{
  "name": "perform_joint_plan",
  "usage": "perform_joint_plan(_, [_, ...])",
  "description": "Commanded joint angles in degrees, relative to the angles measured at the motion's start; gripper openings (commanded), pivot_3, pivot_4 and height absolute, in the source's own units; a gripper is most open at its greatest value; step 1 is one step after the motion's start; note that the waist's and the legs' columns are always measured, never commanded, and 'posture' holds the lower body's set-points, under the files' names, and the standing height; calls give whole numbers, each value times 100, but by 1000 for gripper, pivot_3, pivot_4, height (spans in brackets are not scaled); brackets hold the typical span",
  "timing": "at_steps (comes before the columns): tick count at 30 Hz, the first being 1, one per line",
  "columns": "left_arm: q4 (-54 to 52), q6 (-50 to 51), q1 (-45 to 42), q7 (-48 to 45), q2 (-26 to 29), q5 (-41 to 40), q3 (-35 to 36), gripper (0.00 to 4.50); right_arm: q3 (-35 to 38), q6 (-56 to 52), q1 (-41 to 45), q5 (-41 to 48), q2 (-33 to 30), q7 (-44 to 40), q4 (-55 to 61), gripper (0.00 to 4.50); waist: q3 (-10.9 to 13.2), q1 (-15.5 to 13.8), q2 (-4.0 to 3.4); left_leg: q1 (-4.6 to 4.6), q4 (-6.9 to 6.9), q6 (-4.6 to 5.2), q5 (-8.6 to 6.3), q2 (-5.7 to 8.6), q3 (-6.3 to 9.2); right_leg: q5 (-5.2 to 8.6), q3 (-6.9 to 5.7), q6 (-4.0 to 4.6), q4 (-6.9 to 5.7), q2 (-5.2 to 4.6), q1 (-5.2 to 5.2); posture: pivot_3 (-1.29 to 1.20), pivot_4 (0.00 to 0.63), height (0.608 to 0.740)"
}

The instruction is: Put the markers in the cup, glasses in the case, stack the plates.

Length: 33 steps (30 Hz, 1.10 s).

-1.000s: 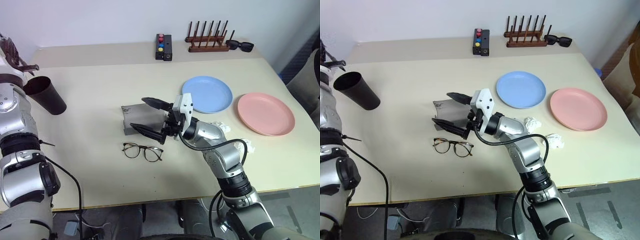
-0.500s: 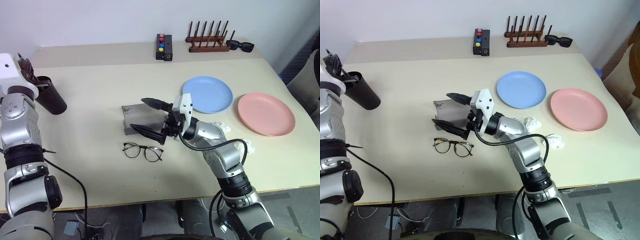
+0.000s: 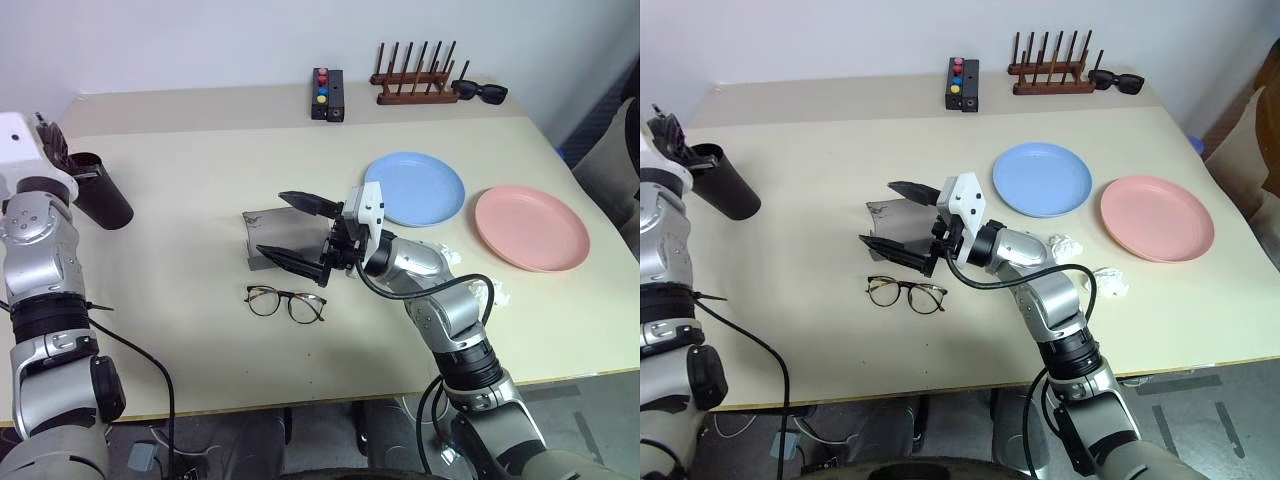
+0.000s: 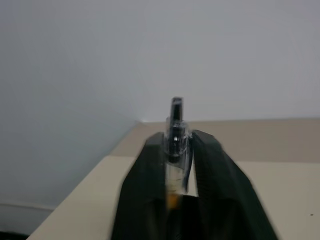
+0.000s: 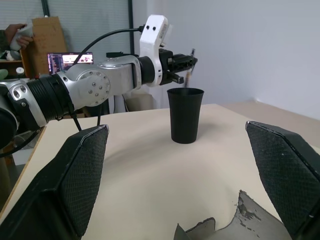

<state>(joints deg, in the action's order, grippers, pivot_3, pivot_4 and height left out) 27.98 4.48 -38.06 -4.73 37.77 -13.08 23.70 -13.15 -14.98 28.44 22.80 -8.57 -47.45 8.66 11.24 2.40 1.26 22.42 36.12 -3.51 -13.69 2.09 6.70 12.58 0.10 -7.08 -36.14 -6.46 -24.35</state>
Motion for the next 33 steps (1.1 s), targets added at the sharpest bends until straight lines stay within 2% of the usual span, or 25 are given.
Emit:
perform_joint_plan(1, [-251,-20,-9,30,39,-39,141,2780,11,60,123,65,63,-6,97,4500,0,-1,0,0,0,0,0,0,0,0,0,0,0,0,0,0,150,734])
perform_joint_plan(11, [-943,216,54,-144,-75,-394,252,2780,79,88,100,21,-21,-2,67,4500,0,0,0,0,-1,0,0,0,0,0,0,0,1,0,0,0,150,734])
perform_joint_plan(17, [-2247,1043,220,-1900,74,-1020,-603,2780,325,220,88,-269,-788,-182,-73,4500,0,-57,0,5,4,-1,0,3,-1,0,0,0,9,-4,6,0,150,734])
perform_joint_plan(19, [-2601,1169,475,-2578,174,-1065,-996,3330,354,251,-12,-357,-1126,-322,-69,4500,1,-44,-2,5,2,-1,0,3,-3,1,1,1,11,-4,5,0,150,734])
perform_joint_plan(22, [-2915,1491,738,-3386,244,-1281,-1403,4417,456,249,-162,-389,-1503,-437,-29,4500,1,3,-3,1,-4,-1,0,2,-5,2,2,2,10,-4,5,0,150,734])
perform_joint_plan(26, [-3324,1785,1096,-4298,494,-1194,-2042,4417,551,184,-384,-436,-1832,-448,119,4500,3,28,-4,2,-6,0,0,-2,-6,2,2,3,9,-2,2,0,150,734])
perform_joint_plan(29, [-3417,1858,1233,-4740,680,-840,-2667,4417,614,78,-629,-417,-2043,-447,357,4500,3,-4,-5,3,-6,0,0,-2,-6,3,4,4,11,-2,2,0,150,734])
perform_joint_plan(33, [-3398,1740,1298,-5157,749,-536,-3118,4417,622,-60,-869,-406,-2185,-395,623,4500,3,-29,-5,6,-1,0,0,-1,-7,8,5,11,16,-2,4,0,150,734])
